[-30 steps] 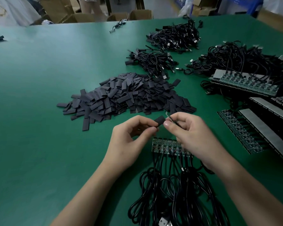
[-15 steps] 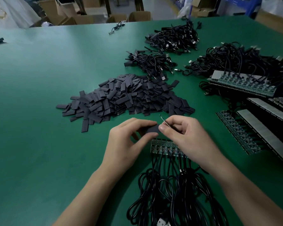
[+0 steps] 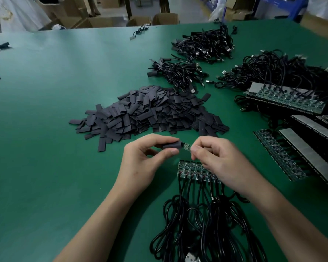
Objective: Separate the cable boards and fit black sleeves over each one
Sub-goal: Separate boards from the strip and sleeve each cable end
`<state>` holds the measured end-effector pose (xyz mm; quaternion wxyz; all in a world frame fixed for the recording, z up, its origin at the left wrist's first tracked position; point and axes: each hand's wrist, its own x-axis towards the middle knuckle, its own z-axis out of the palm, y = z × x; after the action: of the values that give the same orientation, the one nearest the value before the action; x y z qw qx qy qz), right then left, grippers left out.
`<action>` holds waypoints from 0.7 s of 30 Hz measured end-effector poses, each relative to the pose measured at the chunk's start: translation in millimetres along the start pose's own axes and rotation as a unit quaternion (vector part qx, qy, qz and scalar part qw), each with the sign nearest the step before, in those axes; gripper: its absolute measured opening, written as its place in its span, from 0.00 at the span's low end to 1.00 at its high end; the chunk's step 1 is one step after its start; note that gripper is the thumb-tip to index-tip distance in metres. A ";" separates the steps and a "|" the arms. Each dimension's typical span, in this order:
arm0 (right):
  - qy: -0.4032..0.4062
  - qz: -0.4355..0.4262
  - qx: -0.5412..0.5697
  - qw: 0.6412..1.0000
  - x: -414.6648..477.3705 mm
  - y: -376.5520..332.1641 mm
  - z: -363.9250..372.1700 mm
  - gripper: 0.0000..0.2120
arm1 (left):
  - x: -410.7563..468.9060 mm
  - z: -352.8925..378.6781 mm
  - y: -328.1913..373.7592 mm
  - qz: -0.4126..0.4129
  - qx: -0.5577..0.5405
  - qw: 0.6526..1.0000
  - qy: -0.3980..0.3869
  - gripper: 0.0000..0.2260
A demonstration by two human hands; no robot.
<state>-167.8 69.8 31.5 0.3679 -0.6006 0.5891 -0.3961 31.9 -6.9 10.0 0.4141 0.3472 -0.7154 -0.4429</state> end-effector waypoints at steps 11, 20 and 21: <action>-0.003 0.007 -0.058 0.998 -1.9 -1.2 -0.5 0.14 | 1.5 -3.3 -3.5 0.043 0.084 0.995 -0.029 0.09; -0.023 0.027 -0.078 0.996 -2.0 -3.3 -2.8 0.14 | 1.8 -11.3 1.4 0.085 0.155 0.981 -0.082 0.10; -0.027 0.029 -0.079 0.996 -2.2 -3.4 -2.6 0.14 | 1.4 -10.8 1.8 0.090 0.164 0.979 -0.081 0.10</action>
<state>-168.6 72.2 35.6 0.3464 -0.6211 0.6255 -0.3210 40.8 -11.1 14.9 0.3305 0.3076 -0.8377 -0.3074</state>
